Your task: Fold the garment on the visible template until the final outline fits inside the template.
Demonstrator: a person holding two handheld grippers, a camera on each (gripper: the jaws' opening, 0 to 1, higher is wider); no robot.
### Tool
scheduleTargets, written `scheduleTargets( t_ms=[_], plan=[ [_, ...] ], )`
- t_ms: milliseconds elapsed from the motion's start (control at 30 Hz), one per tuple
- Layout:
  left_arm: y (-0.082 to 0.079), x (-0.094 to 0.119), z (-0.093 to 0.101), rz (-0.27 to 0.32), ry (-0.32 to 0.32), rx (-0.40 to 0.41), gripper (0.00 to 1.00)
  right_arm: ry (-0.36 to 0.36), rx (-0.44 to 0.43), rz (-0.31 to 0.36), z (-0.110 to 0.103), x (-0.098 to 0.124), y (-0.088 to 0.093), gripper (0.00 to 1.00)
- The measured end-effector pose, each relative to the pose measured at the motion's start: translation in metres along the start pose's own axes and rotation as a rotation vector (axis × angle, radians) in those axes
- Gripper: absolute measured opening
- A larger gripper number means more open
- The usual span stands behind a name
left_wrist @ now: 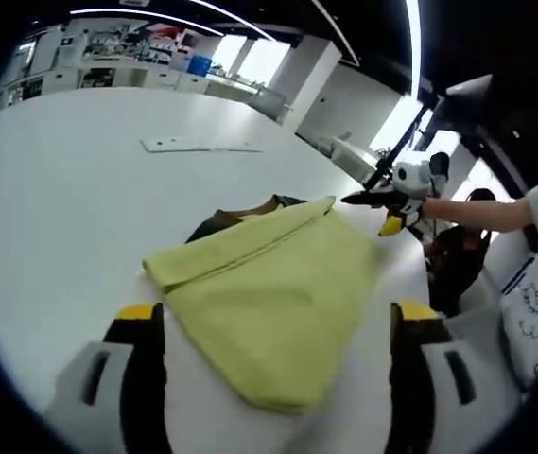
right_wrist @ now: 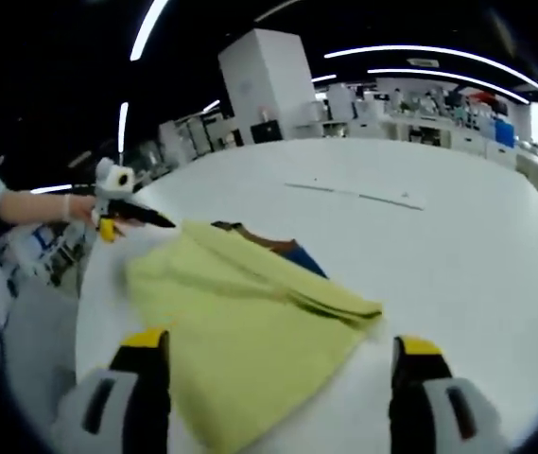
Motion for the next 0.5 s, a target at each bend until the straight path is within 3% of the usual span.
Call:
scheduleTargets(
  t_ms=[233, 500],
  plan=[
    [-0.001, -0.007, 0.002, 0.014, 0.021, 0.01, 0.94, -0.028, 0.003, -0.007, -0.011, -0.001, 0.004, 0.97],
    [-0.001, -0.016, -0.015, 0.007, 0.001, 0.026, 0.93, -0.055, -0.009, -0.006, -0.015, -0.009, 0.004, 0.96]
  ],
)
Point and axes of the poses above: the point that each gripper's makers call its tool centre point, and the gripper's own axes: x roughly backward along the fingers, z roughly to its right, y roughly out of its underside, the point moved 3 cm from there along x, roughly backward along the fingers, and after that the axes turned 1 degree about z, right-handed, at the moved point
